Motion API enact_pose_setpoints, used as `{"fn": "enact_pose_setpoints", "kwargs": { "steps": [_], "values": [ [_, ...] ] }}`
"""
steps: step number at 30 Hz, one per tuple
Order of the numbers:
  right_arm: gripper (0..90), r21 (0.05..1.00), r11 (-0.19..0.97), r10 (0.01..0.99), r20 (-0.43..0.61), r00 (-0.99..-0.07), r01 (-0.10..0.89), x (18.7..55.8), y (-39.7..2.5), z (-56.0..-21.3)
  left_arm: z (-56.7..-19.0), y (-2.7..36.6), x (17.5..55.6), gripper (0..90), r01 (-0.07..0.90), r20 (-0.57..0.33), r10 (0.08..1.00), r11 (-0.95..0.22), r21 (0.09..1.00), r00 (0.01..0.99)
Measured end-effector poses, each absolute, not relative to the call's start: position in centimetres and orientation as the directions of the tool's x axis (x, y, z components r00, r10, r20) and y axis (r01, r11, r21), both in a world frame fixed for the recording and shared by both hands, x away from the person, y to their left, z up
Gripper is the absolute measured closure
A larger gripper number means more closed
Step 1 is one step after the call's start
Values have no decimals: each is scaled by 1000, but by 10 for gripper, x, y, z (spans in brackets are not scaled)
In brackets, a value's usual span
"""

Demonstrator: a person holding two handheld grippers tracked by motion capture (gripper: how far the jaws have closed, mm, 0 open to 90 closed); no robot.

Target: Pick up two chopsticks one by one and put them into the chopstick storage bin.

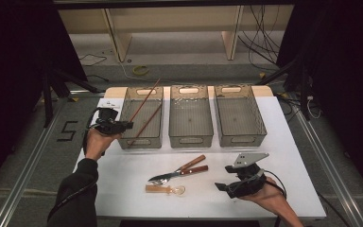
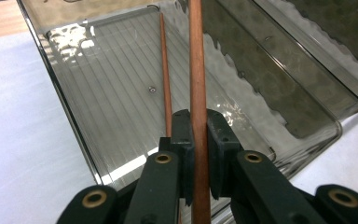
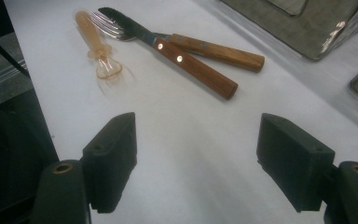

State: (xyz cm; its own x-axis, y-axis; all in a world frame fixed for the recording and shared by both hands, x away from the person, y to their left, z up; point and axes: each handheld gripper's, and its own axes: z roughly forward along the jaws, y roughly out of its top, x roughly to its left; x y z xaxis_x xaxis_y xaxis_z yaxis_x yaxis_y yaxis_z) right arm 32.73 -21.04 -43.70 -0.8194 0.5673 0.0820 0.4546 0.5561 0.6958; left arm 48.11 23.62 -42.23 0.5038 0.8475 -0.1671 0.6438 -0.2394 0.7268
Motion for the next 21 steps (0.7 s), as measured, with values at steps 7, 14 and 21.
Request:
{"fn": "enact_pose_setpoints", "kwargs": {
  "steps": [7, 14, 21],
  "values": [
    [296, 697, 556, 565, 82, -821, 452, 327, -211, -437, -428, 235, 486, 821, 674, -174, 863, -230, 702, 475],
    [297, 694, 562, 558, 83, -825, 450, 326, -211, -437, -432, 236, 489, 699, 699, -197, 881, -188, 690, 431],
    [297, 696, 559, 559, 85, -825, 450, 325, -211, -436, -420, 234, 478, 479, 657, -213, 858, -176, 733, 467]
  ]
}}
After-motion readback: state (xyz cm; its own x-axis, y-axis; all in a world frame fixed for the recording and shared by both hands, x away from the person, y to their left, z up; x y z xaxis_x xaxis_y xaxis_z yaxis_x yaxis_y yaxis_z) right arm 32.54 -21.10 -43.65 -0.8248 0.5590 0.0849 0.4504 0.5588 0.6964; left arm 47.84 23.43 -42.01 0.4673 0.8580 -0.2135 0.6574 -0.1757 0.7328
